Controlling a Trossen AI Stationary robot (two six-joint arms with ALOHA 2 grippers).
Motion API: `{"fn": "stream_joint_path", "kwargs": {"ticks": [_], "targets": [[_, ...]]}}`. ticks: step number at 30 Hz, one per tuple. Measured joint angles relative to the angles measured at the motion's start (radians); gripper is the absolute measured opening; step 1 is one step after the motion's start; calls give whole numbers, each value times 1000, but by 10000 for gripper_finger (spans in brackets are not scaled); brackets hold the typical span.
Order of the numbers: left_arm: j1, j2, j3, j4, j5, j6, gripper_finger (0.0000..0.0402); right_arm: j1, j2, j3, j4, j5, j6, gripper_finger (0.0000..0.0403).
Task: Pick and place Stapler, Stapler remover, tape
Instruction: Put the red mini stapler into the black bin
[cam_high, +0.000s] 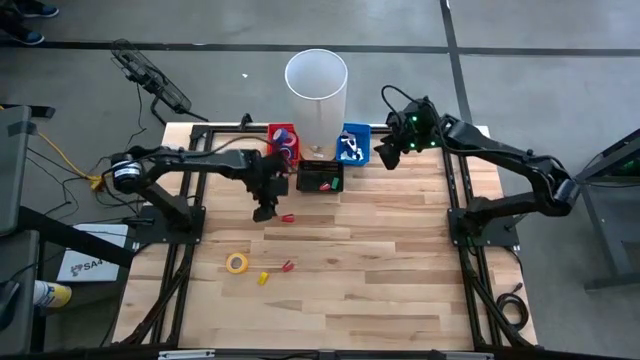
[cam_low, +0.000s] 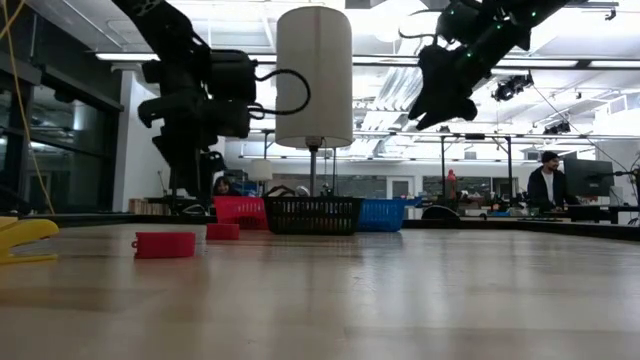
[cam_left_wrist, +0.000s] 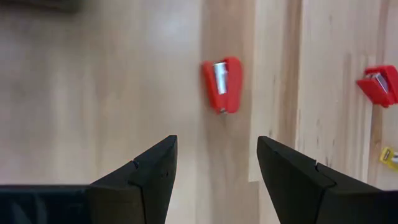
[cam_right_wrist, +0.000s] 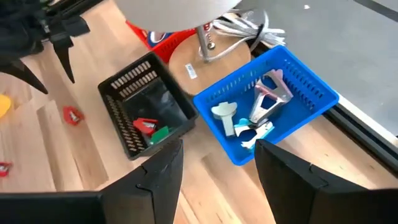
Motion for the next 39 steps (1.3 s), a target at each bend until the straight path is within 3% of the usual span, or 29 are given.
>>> {"fn": "stream_joint_path", "kwargs": {"ticks": [6, 14, 19, 39], "targets": [[-100, 46, 0, 39, -53, -1, 218, 44, -7, 0, -21, 0, -25, 190], [-186, 103, 0, 116, -270, -43, 218, 92, -7, 0, -44, 3, -40, 190], [-187, 134, 1, 134, -196, -63, 218, 116, -7, 0, -59, 3, -40, 188], [-187, 158, 1, 211, -255, -106, 218, 139, -7, 0, -92, 19, -78, 189]]}}
